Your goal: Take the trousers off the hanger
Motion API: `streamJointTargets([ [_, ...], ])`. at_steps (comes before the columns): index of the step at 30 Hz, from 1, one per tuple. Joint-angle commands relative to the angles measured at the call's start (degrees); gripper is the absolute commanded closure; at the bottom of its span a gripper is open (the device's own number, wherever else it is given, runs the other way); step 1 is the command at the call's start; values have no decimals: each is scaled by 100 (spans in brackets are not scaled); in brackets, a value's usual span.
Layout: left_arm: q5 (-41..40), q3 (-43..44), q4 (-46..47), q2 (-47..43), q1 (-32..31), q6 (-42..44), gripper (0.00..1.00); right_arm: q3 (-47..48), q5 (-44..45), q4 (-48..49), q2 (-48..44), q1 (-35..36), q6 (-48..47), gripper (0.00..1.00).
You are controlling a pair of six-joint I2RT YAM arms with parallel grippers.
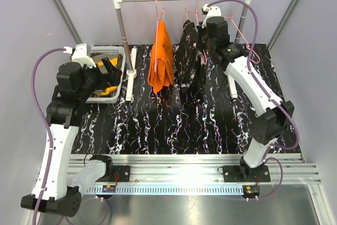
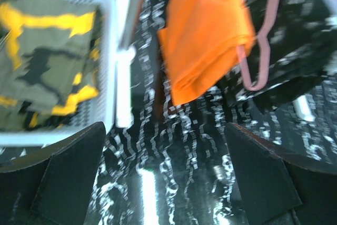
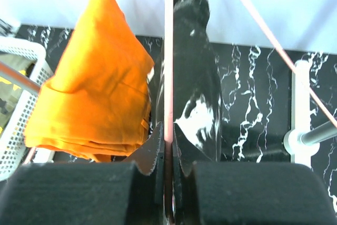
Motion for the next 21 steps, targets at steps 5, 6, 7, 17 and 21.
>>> streamJointTargets([
  [5, 616, 216, 1069, -241, -593, -26, 1, 357, 146, 1537, -696, -108, 69, 100],
  [6, 668, 242, 1131, -232, -672, -52, 1, 357, 128, 1563, -714, -108, 78, 100],
  [7, 695, 260, 1297, -206, -838, -52, 1, 296, 128, 1607, -801, -117, 87, 100],
  [17, 80, 673, 2027, 506, -2359, 413, 1, 313, -56, 1828, -1022, -231, 157, 100],
  [21, -200, 682, 2528, 795, -3115, 1202, 1, 278, -241, 1555, -1320, -231, 245, 100],
])
